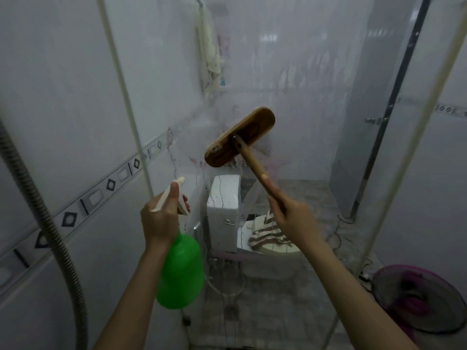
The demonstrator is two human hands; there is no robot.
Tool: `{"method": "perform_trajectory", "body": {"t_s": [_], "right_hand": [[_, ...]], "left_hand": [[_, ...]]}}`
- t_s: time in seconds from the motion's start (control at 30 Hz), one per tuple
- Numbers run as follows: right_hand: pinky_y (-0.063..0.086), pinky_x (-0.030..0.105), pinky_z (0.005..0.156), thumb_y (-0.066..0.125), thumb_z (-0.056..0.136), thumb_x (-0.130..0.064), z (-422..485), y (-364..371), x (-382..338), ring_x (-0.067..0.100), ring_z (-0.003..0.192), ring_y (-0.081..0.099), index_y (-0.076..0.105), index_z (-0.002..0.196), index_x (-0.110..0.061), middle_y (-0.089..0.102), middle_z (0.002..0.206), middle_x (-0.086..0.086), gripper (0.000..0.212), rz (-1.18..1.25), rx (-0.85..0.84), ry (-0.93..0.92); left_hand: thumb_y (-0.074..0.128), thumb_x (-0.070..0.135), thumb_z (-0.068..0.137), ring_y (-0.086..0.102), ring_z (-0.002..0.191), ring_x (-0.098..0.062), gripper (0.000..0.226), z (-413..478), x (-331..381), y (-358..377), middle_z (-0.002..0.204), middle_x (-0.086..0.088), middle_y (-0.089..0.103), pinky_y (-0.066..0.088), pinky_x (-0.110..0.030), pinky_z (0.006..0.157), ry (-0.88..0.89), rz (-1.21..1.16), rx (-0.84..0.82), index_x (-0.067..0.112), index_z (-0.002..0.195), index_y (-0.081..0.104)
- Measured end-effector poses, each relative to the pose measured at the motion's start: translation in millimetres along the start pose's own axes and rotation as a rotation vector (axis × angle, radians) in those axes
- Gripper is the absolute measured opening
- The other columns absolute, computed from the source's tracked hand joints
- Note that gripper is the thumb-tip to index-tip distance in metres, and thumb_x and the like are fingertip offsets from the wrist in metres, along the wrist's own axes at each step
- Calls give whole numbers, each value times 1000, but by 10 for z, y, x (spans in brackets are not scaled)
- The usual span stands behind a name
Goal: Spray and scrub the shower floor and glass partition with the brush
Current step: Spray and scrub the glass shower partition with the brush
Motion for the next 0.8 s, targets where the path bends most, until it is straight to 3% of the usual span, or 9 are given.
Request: {"method": "perform_trajectory", "body": {"t_s": [0.07, 0.17, 0.3, 0.4, 0.5, 0.57, 0.67, 0.73, 0.8], "right_hand": [[33, 17, 33, 42, 98, -30, 12, 2, 34, 7, 34, 36, 24, 149, -35, 41, 48, -7, 54, -32, -29, -14], [27, 8, 39, 52, 96, -23, -285, 16, 137, -3, 38, 30, 29, 148, -29, 36, 53, -15, 57, -9, -45, 22], [34, 16, 33, 34, 98, -36, 12, 400, -234, 4, 35, 36, 19, 149, -38, 43, 51, -7, 53, -69, -65, -60], [38, 25, 32, 28, 100, -38, 499, 707, -642, 12, 35, 39, 15, 150, -39, 44, 50, -2, 52, -228, -53, -183], [42, 27, 32, 29, 100, -38, 287, 715, -425, 11, 34, 40, 9, 151, -40, 45, 50, -3, 54, -232, -101, -171], [37, 21, 31, 40, 99, -34, -166, 614, -151, 7, 34, 40, 12, 150, -41, 45, 49, -6, 59, -214, -128, -88], [16, 11, 33, 55, 95, -27, -338, 726, -207, 3, 30, 30, 23, 149, -37, 39, 47, -10, 64, -224, -218, -57], [12, 10, 35, 43, 98, -32, 24, 932, -564, 0, 31, 21, 21, 150, -38, 32, 50, -12, 56, -257, -220, -168], [19, 13, 33, 32, 101, -37, 467, 1081, -873, 3, 33, 27, 14, 150, -42, 33, 51, -9, 52, -315, -185, -242]], "left_hand": [[52, 47, 100, 73, 65, -27, 49, 60, -24, -35, 69, -11, 74, 61, -41, 70, 4, -11, -13, 12, 74, 75], [52, 45, 101, 66, 55, -25, 51, 88, -43, -165, 60, -11, 67, 56, -38, 62, -7, -22, 60, 14, 65, 69], [50, 41, 103, 69, 60, -13, 46, 51, -29, -386, 69, -8, 71, 55, -23, 62, 13, -42, 102, 12, 74, 71], [49, 39, 103, 75, 72, -19, 39, 42, -2, -480, 80, -7, 75, 59, -23, 70, 46, -15, 86, 17, 84, 74], [50, 41, 102, 75, 72, -17, 43, 37, 20, -549, 81, -10, 76, 61, -24, 71, 55, -34, 114, 10, 88, 76], [51, 43, 101, 75, 72, -17, 45, 34, 58, -592, 80, -11, 76, 61, -26, 72, 59, -73, 112, 9, 86, 76], [51, 49, 96, 76, 72, -20, 43, 20, 85, -673, 78, -7, 77, 60, -32, 73, 69, -85, 104, 19, 79, 75], [49, 53, 94, 76, 72, -18, 42, -23, 109, -707, 75, 1, 77, 60, -33, 74, 60, -76, 102, 23, 80, 74], [48, 53, 96, 75, 72, -14, 41, -67, 132, -708, 72, 6, 77, 60, -29, 73, 54, -57, 102, 24, 81, 73]]}}
Point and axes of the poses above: each hand's wrist, its own z-axis towards the middle knuckle, its own y-axis out of the palm, x = y × z, the point moved 4 cm from there along z, towards the middle knuckle
